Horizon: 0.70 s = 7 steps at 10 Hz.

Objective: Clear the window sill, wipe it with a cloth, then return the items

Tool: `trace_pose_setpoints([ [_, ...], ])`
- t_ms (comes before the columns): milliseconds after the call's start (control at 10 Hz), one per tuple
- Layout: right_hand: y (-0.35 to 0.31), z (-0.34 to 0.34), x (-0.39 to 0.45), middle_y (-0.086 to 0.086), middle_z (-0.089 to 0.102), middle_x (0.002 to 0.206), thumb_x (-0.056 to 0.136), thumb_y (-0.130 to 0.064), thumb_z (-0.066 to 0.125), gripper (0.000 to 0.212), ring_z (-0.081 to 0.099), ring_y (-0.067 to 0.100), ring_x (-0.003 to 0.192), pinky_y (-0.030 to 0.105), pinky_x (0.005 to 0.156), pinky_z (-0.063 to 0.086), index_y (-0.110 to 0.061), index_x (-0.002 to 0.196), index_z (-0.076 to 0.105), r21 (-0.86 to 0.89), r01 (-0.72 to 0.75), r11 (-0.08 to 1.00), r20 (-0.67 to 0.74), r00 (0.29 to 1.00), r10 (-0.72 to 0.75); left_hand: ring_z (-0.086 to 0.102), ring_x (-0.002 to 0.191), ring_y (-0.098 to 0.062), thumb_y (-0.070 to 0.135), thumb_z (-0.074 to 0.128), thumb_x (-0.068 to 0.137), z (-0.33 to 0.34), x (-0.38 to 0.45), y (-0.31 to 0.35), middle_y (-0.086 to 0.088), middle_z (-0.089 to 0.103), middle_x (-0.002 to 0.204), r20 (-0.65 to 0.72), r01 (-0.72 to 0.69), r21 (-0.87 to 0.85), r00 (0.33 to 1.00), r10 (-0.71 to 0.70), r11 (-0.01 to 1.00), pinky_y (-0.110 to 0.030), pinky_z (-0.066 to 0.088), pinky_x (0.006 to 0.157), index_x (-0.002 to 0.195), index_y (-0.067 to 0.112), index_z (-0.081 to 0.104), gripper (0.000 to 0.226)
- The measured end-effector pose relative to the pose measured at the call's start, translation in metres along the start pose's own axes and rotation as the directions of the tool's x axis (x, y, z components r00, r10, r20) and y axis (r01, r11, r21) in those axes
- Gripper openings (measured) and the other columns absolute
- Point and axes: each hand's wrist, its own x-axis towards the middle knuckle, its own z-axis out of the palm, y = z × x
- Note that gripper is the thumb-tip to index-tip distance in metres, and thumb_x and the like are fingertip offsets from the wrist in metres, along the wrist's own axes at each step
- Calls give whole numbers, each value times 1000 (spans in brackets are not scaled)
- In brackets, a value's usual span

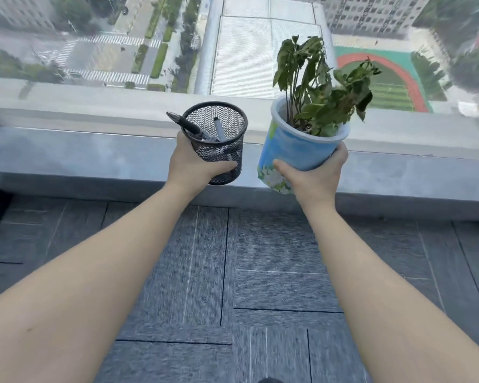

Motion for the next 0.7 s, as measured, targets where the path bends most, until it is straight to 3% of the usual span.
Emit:
trace_pose_setpoints([
  [100,33,18,17,5,40,130,60,-14,84,94,45,14,118,15,91,47,-7,134,25,1,18,1000,-11,1000,-18,52,104,-16,15,83,55,17,22,-31,3,53,109,12,-23,22,1000,23,999,-26,39,88,119,9,41,77],
  [200,55,31,28,2,38,127,61,-13,84,94,43,12,117,3,87,43,-7,134,24,3,37,999,-2,999,-37,53,104,-16,16,84,52,26,39,-53,2,54,110,19,-37,31,999,37,999,-29,42,90,117,10,41,78],
  [500,74,39,36,7,37,140,62,-17,83,103,42,17,127,23,103,41,-8,140,16,-11,-23,1000,39,999,24,54,102,-12,13,84,52,36,52,-72,2,56,111,28,-25,38,999,24,999,-26,42,92,120,9,41,81],
  [600,80,41,40,9,38,140,64,-10,82,103,44,18,125,0,81,45,-8,141,13,44,-40,998,58,998,38,57,108,-17,20,84,47,37,57,-77,-3,61,116,34,-16,24,999,16,1000,-33,44,98,121,12,43,85],
  [700,75,39,35,10,23,150,64,-12,82,115,31,21,138,5,97,40,-9,146,2,72,-84,994,107,991,76,53,118,-20,27,84,45,36,52,-83,-5,55,125,55,10,-6,998,-10,1000,-38,42,104,125,14,38,93],
])
